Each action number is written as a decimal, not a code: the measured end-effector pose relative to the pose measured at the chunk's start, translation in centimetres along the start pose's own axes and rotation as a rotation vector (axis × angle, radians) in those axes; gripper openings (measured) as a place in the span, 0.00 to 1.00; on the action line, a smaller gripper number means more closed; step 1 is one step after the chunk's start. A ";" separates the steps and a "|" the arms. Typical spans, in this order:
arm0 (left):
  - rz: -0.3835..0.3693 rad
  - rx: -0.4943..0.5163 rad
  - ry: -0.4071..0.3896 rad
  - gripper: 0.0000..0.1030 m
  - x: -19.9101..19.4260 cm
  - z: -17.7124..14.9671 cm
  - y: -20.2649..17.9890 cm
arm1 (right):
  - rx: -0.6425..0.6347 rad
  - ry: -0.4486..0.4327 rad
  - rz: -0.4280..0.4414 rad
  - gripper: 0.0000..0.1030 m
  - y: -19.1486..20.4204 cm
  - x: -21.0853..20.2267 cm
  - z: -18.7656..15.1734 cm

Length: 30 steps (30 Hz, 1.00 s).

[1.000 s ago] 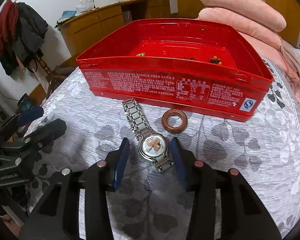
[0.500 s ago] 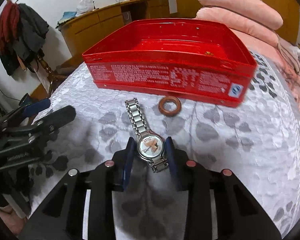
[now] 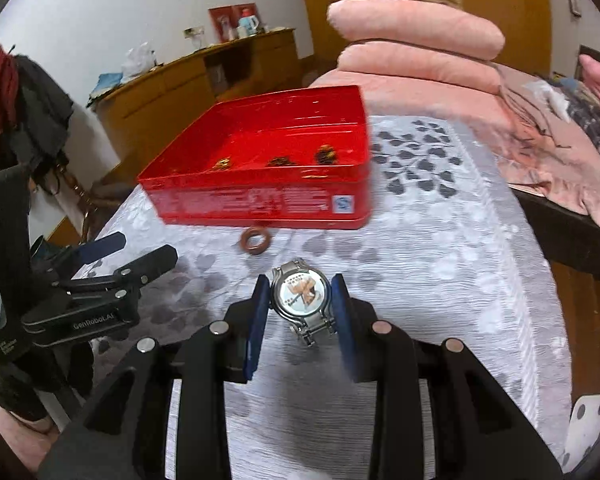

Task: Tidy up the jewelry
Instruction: 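Grasp the silver wristwatch with the right gripper while the left gripper grasps the wooden ring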

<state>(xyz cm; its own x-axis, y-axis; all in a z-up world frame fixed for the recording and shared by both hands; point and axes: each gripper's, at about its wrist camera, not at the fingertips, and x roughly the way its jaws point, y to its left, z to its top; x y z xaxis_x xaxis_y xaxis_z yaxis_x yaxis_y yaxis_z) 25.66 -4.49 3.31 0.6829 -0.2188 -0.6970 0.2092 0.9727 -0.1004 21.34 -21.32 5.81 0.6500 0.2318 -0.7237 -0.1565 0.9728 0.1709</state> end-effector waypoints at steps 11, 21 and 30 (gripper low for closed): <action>-0.026 0.021 0.060 0.79 3.7 1.3 -3.3 | 0.025 0.016 0.026 0.29 -1.5 1.0 -0.3; -0.020 0.016 0.130 0.56 5.9 1.6 -3.8 | 0.039 0.018 0.058 0.29 -2.3 1.6 -0.4; -0.049 -0.022 0.113 0.28 5.1 1.2 -2.6 | 0.041 0.031 0.061 0.29 -2.3 2.0 -0.6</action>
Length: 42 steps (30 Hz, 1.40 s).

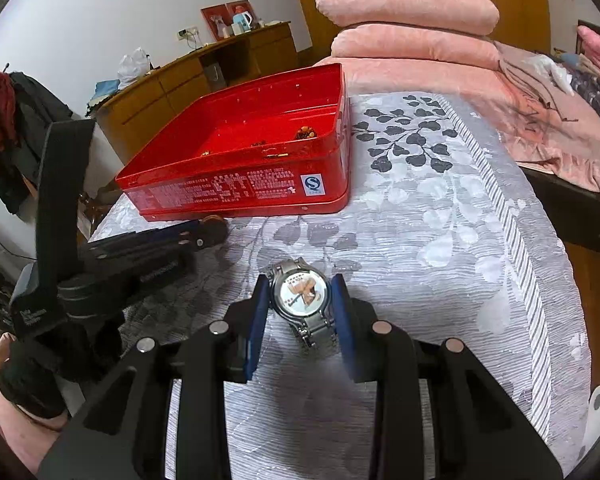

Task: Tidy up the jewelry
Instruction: 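Grasp the silver wristwatch with the right gripper while the left gripper grasps the wooden ring, then carry the watch and wooden ring over the red tin and release them inside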

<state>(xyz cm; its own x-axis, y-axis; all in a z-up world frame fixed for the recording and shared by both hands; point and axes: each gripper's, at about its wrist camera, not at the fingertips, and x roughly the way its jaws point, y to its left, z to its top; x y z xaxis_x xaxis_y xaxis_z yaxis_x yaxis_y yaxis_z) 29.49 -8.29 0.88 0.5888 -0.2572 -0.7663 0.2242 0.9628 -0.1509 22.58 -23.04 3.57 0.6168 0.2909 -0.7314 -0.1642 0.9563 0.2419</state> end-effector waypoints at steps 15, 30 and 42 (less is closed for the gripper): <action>-0.013 0.014 -0.031 0.28 -3.6 -2.6 2.1 | -0.006 0.018 -0.003 0.29 0.4 0.5 -0.5; -0.010 0.035 -0.109 0.28 -6.5 -1.9 1.6 | -0.056 -0.048 -0.020 0.29 2.6 -2.1 0.8; -0.023 0.052 -0.209 0.28 -10.0 -0.2 1.3 | -0.116 -0.126 -0.015 0.29 4.8 -4.7 3.3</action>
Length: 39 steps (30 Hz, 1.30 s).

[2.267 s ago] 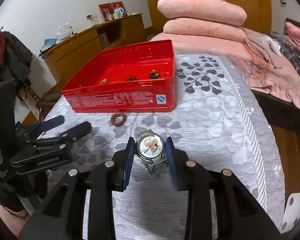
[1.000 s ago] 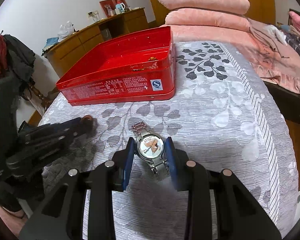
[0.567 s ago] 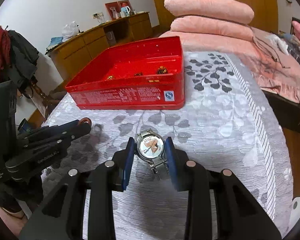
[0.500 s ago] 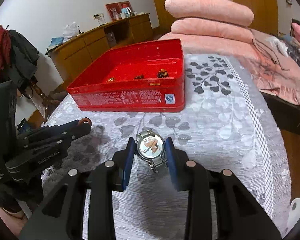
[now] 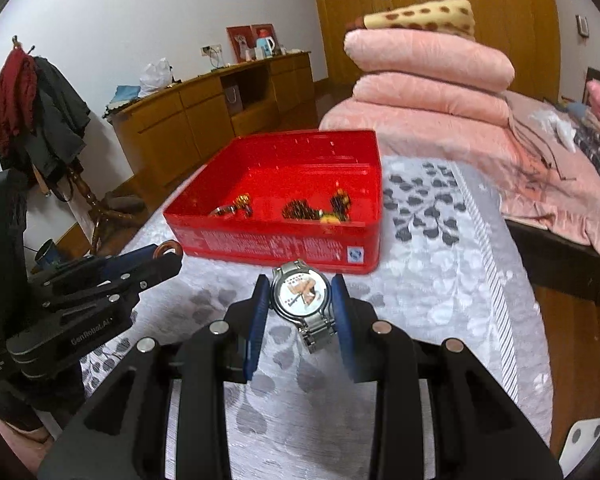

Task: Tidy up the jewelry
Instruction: 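Carry the watch and wooden ring over the red tin and release them inside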

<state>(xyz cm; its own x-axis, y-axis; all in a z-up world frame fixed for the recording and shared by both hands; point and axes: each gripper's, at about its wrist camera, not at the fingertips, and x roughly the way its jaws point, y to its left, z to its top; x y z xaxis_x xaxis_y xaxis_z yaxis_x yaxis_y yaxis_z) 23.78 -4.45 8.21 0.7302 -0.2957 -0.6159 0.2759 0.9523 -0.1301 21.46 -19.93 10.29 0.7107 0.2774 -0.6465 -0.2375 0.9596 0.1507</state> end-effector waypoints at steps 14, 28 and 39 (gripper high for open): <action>0.034 -0.010 -0.072 0.28 0.8 4.6 1.3 | -0.021 -0.068 0.027 0.29 0.6 1.0 6.0; 0.065 -0.033 -0.028 0.28 6.5 8.1 2.9 | 0.022 -0.013 0.031 0.29 -0.9 7.1 9.7; 0.123 -0.059 0.023 0.65 9.0 7.4 4.2 | 0.030 0.009 -0.038 0.45 -1.6 9.3 9.1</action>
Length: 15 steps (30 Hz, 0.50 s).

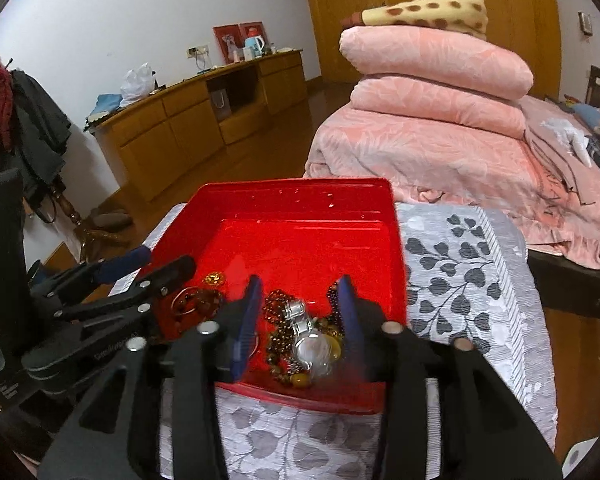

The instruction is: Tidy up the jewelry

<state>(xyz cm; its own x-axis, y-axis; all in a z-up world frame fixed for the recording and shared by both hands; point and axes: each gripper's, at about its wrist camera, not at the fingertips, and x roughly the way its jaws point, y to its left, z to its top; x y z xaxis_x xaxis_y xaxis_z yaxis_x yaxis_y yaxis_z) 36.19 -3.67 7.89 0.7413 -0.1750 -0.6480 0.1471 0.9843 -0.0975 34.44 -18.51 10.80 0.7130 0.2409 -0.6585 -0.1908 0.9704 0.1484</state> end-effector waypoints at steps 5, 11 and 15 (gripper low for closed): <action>0.006 0.001 -0.032 0.74 -1.2 0.0 0.3 | 0.002 -0.035 -0.025 0.61 -0.2 -1.1 -0.2; 0.001 -0.006 -0.074 0.81 -3.2 -0.4 0.8 | 0.009 -0.052 -0.035 0.76 -0.7 -2.2 -0.8; 0.007 -0.009 -0.103 0.87 -4.7 -1.2 0.8 | 0.012 -0.073 -0.044 0.86 -0.8 -3.5 -1.4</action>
<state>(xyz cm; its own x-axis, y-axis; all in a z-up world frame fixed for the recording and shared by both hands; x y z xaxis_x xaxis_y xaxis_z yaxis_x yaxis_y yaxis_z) 32.04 -2.05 10.01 0.8059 -0.1689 -0.5674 0.1359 0.9856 -0.1003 31.13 -20.16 11.94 0.7681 0.1980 -0.6090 -0.1500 0.9802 0.1295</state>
